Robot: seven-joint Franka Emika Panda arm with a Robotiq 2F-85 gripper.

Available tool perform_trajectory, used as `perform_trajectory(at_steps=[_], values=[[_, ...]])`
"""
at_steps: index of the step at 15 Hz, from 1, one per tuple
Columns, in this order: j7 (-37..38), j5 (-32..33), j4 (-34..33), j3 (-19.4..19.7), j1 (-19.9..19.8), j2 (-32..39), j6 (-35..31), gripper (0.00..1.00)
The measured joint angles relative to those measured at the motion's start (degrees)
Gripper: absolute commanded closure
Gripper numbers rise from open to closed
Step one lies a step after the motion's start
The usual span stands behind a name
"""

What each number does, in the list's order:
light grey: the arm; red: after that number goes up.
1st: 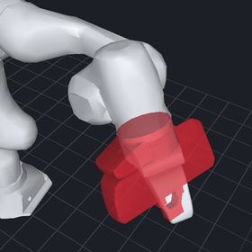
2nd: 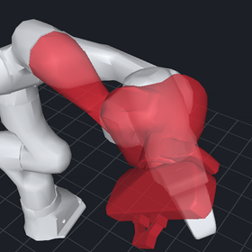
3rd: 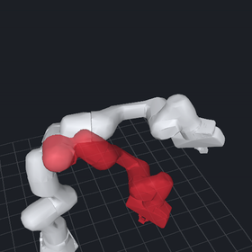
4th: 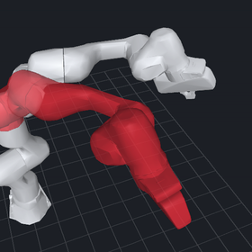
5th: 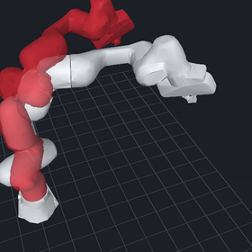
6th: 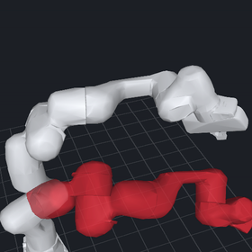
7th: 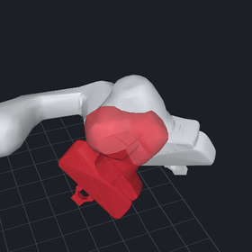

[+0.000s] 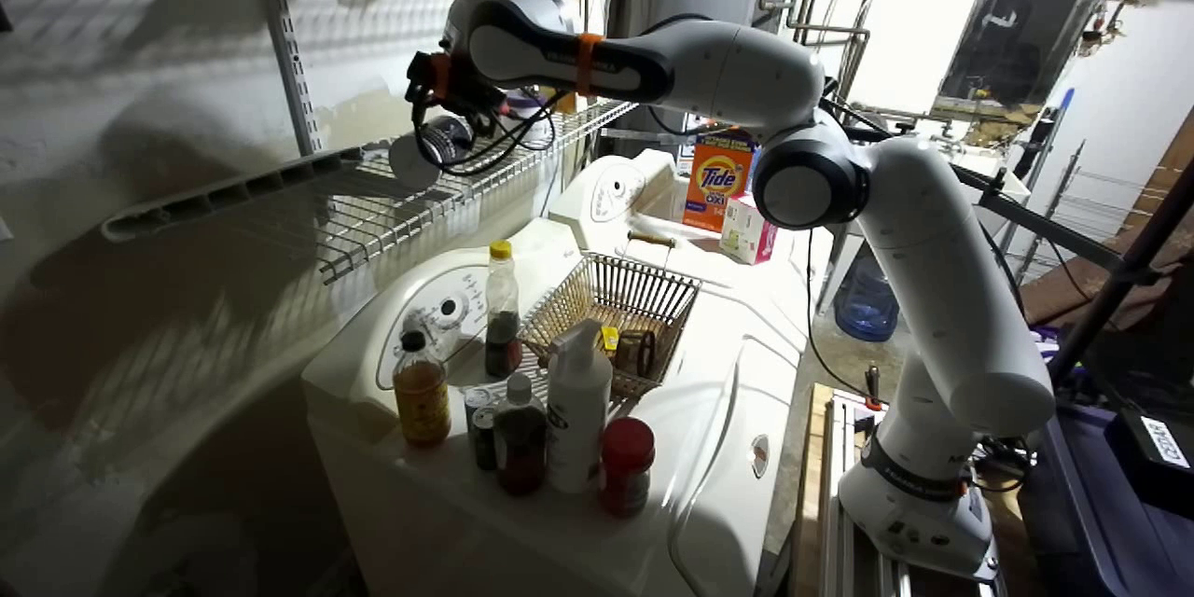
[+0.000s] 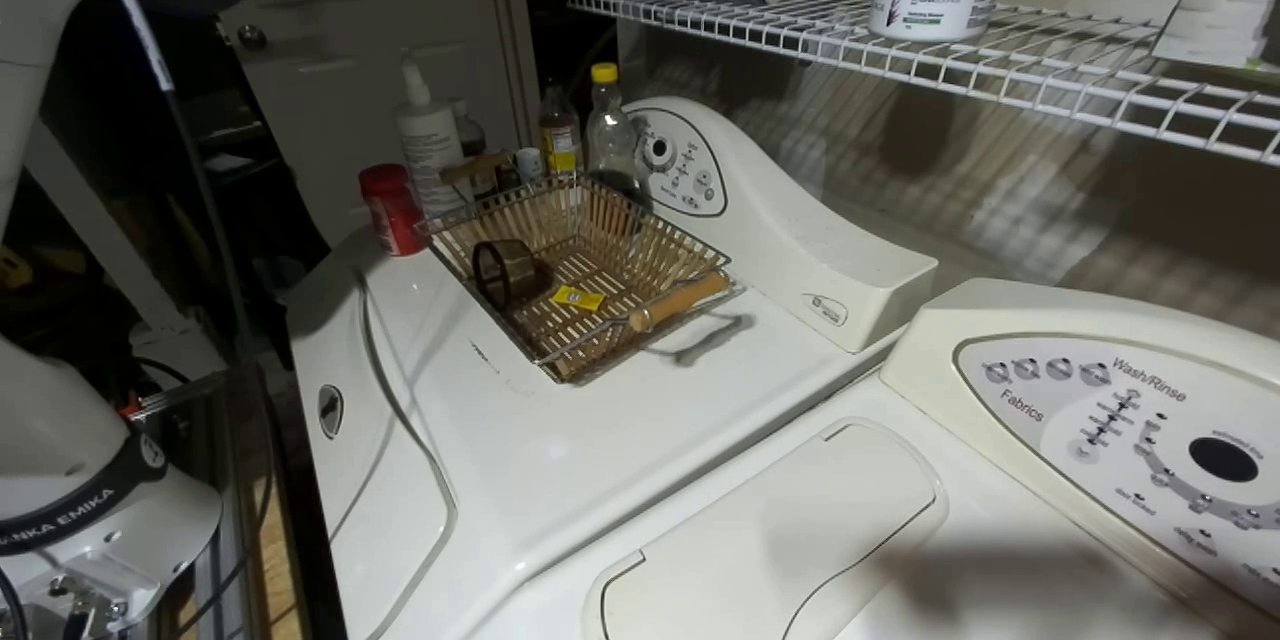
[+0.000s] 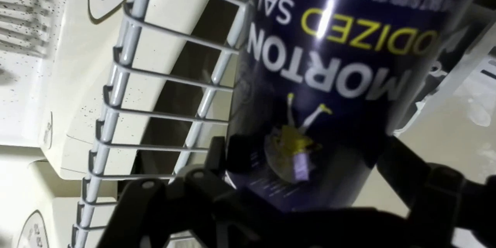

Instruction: Place the dark blue and white container right-side up.

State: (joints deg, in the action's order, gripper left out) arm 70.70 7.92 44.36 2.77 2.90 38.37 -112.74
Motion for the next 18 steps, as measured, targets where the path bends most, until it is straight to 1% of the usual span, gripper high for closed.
perform_trajectory(at_steps=[1,2,3,6,8,11,13,18], values=[[0.94,0.00,-0.20,0.21,0.00,0.33,-0.28,0.00],[1.73,0.00,-0.38,0.37,0.00,0.59,-0.43,0.05],[2.31,0.00,-0.48,0.48,0.00,0.75,-0.51,0.28],[3.50,0.03,-1.09,0.59,0.02,1.08,-0.61,0.33],[3.57,0.30,-1.20,0.70,0.12,1.19,-1.03,0.33],[2.56,1.42,-1.19,1.04,0.33,1.24,-3.45,0.33],[-1.47,2.48,-1.19,0.99,0.42,1.22,-5.40,0.33],[-14.77,2.97,-1.09,0.50,0.59,0.96,-12.37,0.33]])
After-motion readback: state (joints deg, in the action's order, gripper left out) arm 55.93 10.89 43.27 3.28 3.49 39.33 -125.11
